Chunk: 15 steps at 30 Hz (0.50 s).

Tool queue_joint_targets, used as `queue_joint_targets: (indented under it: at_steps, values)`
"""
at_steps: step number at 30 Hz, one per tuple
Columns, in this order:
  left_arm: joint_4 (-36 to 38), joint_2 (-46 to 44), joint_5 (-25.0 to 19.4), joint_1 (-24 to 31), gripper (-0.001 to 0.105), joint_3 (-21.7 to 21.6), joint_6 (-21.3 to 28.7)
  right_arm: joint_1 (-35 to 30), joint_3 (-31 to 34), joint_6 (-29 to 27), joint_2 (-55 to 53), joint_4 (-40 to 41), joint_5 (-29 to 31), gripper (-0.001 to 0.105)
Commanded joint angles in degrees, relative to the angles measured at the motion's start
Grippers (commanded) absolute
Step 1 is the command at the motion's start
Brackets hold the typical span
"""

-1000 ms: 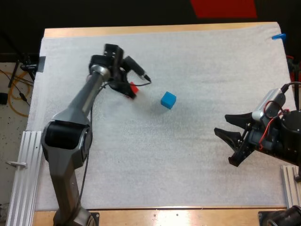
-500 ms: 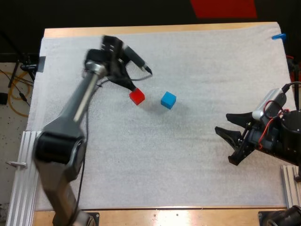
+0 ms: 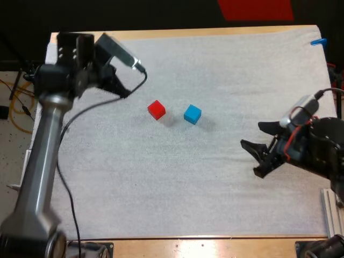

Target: Stack red cube on blue cube

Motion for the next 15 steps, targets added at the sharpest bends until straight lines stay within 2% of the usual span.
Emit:
queue_joint_targets:
  at_steps: [1, 6, 9, 15]
  values:
    - [0.8, -3.9, 0.4, -0.1, 0.000, 2.2, -0.4, 0.1, -0.5, -0.1, 1.4, -2.2, -0.2, 0.058]
    - [1.1, -14.2, 0.9, -0.1, 0.000, 8.9, -0.4, 0.1, -2.6, -0.8, 5.8, -3.7, -0.2, 0.058]
    - [2.5, -20.6, 3.7, -0.1, 0.000, 12.6, -1.0, 0.2, -4.1, -2.9, 8.6, -3.9, -0.2, 0.058]
    - [4.3, -31.7, 6.0, -0.1, 0.000, 19.8, -4.9, 0.9, -6.3, -4.7, 14.2, -7.1, -0.6, 0.058]
